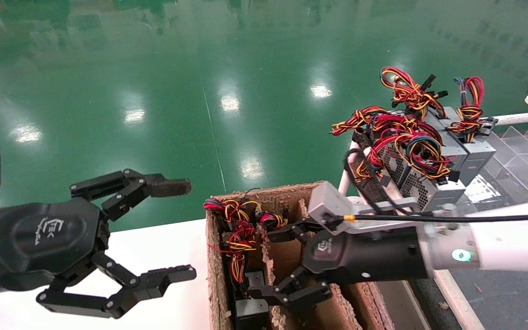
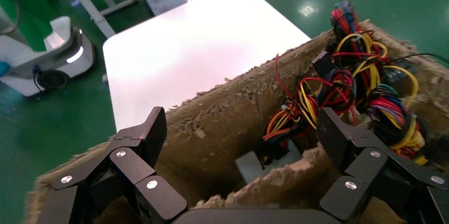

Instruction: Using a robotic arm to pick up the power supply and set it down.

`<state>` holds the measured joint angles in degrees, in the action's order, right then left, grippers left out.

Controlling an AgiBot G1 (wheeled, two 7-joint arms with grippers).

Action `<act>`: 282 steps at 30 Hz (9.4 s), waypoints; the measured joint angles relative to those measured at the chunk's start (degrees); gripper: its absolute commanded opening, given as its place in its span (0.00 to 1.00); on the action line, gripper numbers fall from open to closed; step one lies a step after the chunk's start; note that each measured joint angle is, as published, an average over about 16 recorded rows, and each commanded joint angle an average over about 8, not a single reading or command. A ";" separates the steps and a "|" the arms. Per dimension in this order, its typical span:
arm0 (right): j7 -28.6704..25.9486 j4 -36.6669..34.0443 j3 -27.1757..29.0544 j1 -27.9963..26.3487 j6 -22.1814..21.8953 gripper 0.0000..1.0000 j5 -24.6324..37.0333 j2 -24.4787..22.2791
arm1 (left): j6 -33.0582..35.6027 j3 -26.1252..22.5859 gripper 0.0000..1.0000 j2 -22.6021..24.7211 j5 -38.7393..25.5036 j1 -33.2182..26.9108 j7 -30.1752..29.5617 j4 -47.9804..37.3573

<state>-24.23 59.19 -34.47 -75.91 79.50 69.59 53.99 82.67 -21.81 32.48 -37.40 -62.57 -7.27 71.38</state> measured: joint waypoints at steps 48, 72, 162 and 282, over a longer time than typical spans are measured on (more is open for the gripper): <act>7.83 -10.33 -1.82 1.81 -12.29 0.00 5.95 11.44 | 0.00 -0.01 1.00 0.00 0.00 0.00 0.00 0.00; 9.60 -10.73 -0.64 2.91 -11.20 0.00 3.87 10.31 | 0.00 -0.01 1.00 0.00 0.01 0.00 0.00 0.00; 22.28 -53.21 15.51 -30.00 4.47 0.00 -9.39 -28.96 | -0.01 -0.02 1.00 -0.01 0.01 -0.01 0.01 0.00; 27.32 -58.77 6.86 -26.59 -1.18 1.00 -3.42 -13.74 | -0.01 -0.04 1.00 -0.01 0.03 -0.01 0.02 0.00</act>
<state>3.09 0.43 -27.60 -102.50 78.31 66.17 40.25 82.65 -21.84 32.47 -37.37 -62.58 -7.25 71.38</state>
